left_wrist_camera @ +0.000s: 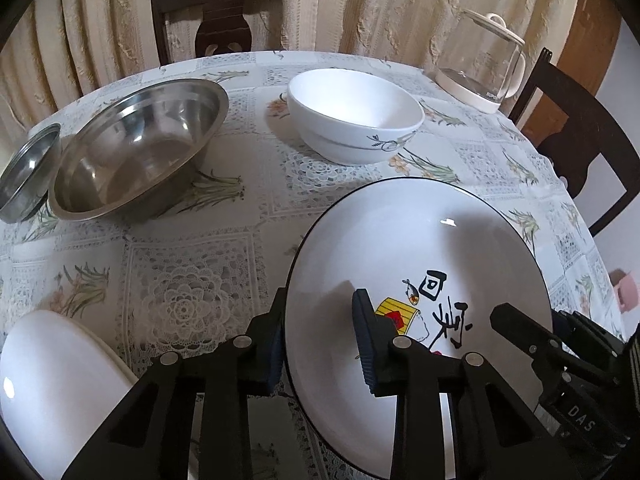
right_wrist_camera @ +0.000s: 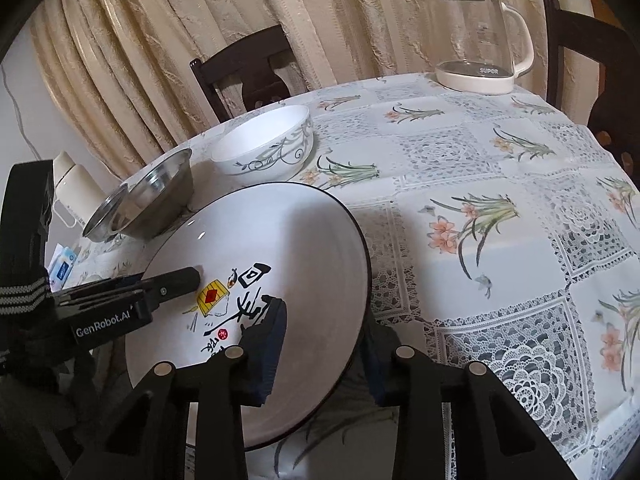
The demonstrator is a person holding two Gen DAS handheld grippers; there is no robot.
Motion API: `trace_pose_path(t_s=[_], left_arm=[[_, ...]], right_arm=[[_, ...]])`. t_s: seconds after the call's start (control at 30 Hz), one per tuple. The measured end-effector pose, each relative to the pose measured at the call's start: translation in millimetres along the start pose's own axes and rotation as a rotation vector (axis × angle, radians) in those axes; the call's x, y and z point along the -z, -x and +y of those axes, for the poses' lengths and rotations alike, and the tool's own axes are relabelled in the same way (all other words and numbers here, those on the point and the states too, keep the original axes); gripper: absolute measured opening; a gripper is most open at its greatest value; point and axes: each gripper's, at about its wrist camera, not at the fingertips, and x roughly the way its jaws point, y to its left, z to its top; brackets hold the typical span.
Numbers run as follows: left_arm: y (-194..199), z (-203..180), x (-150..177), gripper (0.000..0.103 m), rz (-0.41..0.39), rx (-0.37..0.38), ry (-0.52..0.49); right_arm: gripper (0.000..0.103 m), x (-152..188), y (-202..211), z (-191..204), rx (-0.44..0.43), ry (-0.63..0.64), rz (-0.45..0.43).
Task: Organize plates and bowls
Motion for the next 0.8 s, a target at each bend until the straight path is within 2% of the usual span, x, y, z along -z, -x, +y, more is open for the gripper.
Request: trace_pose_path(t_s=[0.37,0.8], left_arm=[[5.9,1.7,-0.3,0.032,0.012,0.028,0.041],[32.0,15.9,1.5,0.032,-0.003,0.043,0.084]], right_arm=[[0.037,-3.3,6.5,3.0,0.004,-0.006,-0.008],[0.037,-7.4,18.5,22.9,-0.019,0.022,-0.016]])
